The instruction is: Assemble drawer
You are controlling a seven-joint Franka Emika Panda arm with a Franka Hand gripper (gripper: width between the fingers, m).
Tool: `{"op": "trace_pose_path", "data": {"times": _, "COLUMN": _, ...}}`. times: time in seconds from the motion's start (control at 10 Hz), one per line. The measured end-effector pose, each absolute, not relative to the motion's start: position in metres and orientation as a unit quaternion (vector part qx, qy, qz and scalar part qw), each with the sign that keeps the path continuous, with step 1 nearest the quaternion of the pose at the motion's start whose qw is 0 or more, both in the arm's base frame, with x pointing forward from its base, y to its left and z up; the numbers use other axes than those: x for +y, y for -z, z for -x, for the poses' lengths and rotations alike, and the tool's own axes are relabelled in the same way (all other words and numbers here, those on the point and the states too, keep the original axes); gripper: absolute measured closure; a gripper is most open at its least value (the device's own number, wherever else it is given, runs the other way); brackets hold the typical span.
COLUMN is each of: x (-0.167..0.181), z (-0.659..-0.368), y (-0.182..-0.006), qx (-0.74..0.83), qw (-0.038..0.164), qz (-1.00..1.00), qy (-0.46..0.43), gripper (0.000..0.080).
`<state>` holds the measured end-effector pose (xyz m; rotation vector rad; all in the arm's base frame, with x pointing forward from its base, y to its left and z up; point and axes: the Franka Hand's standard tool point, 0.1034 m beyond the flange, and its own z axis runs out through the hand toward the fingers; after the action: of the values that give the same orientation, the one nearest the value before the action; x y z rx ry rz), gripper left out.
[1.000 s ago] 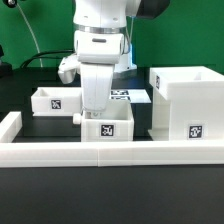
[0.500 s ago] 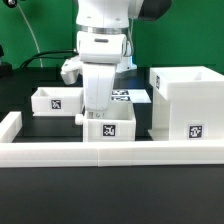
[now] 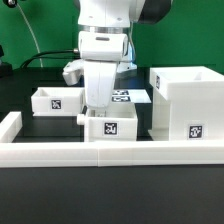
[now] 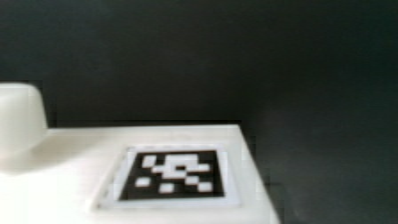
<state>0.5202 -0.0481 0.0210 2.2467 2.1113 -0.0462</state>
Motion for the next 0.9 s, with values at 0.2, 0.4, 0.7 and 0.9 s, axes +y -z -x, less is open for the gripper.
{"op": "trace_pose_path", "data": {"times": 0.2, "x": -0.042, "z": -0.523, "y": -0.021, "qx": 0.683, "qw": 0.026, "qz": -0.730, "qy": 0.017, "gripper": 0.0757}}
{"op": "trace_pose_path", "data": {"times": 0.4, "x": -0.029, "z": -0.534, "y": -0.020, "qx": 0.683, "qw": 0.023, "qz": -0.730, "qy": 0.015, "gripper": 0.0757}}
{"op": "trace_pose_path", "data": {"times": 0.7, "x": -0.031, "z": -0.533, "y": -0.019, "qx": 0.681, "qw": 0.022, "qz": -0.732, "qy": 0.016, "gripper": 0.0757}}
{"op": "trace_pose_path", "data": {"times": 0.9, "x": -0.027, "z": -0.533, "y": -0.019, "qx": 0.684, "qw": 0.021, "qz": -0.729, "qy": 0.016, "gripper": 0.0757}}
